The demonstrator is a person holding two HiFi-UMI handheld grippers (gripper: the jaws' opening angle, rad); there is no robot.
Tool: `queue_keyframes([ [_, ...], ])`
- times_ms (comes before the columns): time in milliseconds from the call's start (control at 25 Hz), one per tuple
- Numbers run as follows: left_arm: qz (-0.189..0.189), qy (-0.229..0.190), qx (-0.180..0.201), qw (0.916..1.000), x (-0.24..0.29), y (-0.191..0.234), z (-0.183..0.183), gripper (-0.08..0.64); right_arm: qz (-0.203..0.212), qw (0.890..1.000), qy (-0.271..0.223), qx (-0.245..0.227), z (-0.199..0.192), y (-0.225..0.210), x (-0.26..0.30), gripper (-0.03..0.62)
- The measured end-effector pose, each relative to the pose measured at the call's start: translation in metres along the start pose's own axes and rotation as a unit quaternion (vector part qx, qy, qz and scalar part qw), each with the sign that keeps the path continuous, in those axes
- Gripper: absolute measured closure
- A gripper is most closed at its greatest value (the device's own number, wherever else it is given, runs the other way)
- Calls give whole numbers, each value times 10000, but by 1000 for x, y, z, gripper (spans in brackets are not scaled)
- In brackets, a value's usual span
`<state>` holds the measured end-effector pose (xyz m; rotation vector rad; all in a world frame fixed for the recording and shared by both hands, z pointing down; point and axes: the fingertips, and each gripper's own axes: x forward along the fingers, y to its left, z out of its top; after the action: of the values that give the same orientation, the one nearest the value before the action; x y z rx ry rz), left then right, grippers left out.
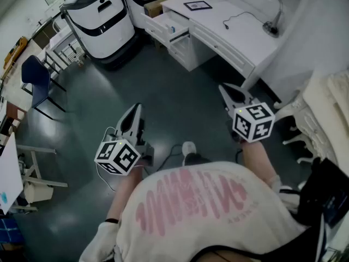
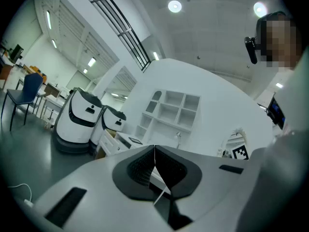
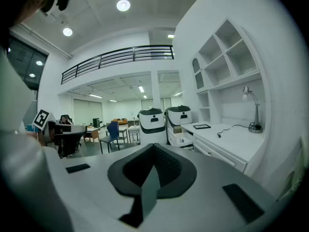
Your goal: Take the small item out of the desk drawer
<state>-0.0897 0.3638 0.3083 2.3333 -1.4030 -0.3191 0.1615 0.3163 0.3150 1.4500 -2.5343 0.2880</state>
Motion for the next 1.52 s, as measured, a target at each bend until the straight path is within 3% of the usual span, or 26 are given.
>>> queue_keyframes([
  [280,22,69,-65,10000,10,3,-5,529,19,9999,98,73,-3,-7,6,575],
  [440,81,123,-136,9998,30,15,-12,529,101,9993,51,368,-9,-27,29,575],
  [800,226,84,-7,9997,120,61,3,529,198,9990,175,352,8,-99,125,575],
  [1160,457,-42,-242,9987,220,101,20,531,545,9976,249,342,43,-169,226,575],
  [1320,569,-262,-244,9977,250,109,32,531,733,9963,220,394,53,-183,256,575],
  [1520,734,-176,-300,9967,269,126,33,531,859,9947,334,460,48,-181,278,574],
])
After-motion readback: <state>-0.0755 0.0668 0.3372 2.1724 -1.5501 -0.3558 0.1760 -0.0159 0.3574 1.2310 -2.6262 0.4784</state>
